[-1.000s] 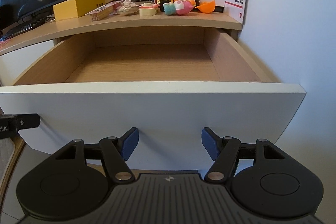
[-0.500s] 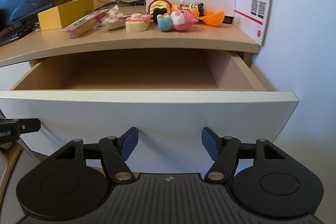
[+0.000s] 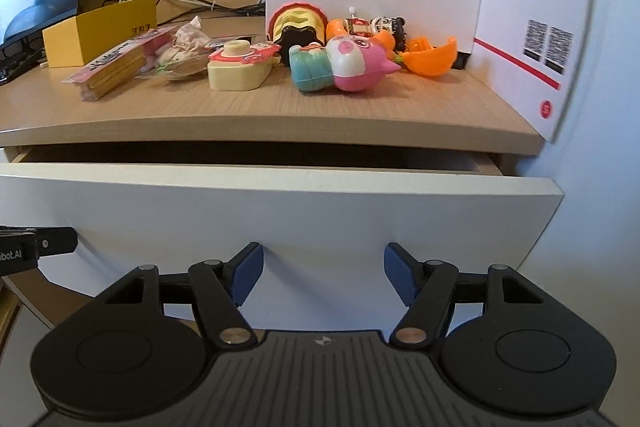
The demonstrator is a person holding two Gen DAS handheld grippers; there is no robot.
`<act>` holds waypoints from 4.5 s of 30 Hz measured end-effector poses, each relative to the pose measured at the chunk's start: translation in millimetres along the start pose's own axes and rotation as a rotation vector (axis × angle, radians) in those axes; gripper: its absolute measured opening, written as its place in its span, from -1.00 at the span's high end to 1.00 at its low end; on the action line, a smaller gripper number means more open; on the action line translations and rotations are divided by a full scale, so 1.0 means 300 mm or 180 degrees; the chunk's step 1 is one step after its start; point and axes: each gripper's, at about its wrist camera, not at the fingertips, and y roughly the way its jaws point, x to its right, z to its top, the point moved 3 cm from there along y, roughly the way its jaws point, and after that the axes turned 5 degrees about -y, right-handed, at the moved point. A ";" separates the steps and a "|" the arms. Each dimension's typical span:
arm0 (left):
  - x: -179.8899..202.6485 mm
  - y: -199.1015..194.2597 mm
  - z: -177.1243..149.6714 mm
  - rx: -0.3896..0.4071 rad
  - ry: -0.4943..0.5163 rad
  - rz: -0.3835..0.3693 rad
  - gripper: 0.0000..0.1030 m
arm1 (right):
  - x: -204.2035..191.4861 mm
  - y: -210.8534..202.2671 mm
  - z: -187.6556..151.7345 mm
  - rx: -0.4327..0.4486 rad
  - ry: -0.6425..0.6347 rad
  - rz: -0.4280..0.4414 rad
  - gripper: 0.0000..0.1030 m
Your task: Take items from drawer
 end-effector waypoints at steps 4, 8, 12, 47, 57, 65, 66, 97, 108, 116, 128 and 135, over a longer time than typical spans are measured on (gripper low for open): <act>0.005 0.054 0.027 -0.0030 -0.0019 -0.0006 0.68 | 0.003 0.050 0.027 0.0020 0.0023 0.0026 -0.30; 0.009 0.085 0.042 -0.0040 0.0002 -0.0007 0.68 | 0.004 0.100 0.035 -0.0015 0.0048 0.0068 -0.31; 0.008 0.109 0.055 -0.0107 -0.0030 -0.0012 0.68 | -0.003 0.137 0.041 -0.0044 0.0078 0.0095 -0.38; 0.243 -0.780 -0.106 0.0577 0.0271 -0.0067 0.65 | 0.054 -0.737 -0.010 0.0266 0.0420 0.0346 -0.43; 0.262 -0.870 -0.192 0.0570 0.0181 -0.0021 0.65 | 0.041 -0.835 -0.058 0.0292 0.0356 0.0431 -0.44; 0.245 -0.867 -0.212 0.0544 0.0146 -0.0004 0.65 | 0.025 -0.835 -0.065 0.0259 0.0248 0.0374 -0.44; 0.244 -0.869 -0.214 0.0543 0.0153 -0.0007 0.65 | 0.023 -0.835 -0.066 0.0253 0.0247 0.0385 -0.44; 0.238 -0.895 -0.224 0.0593 0.0145 -0.0028 0.65 | -0.026 -0.863 -0.087 0.0305 0.0107 0.0374 -0.44; 0.233 -0.904 -0.226 0.0613 0.0134 -0.0008 0.65 | -0.033 -0.872 -0.088 0.0326 0.0114 0.0384 -0.44; 0.236 -0.906 -0.228 0.0610 0.0132 0.0000 0.65 | -0.031 -0.867 -0.086 0.0316 0.0143 0.0400 -0.44; 0.236 -0.907 -0.228 0.0609 0.0132 -0.0003 0.65 | -0.037 -0.871 -0.095 0.0311 0.0157 0.0407 -0.44; 0.235 -0.908 -0.228 0.0612 0.0136 -0.0001 0.65 | -0.038 -0.873 -0.099 0.0305 0.0172 0.0412 -0.44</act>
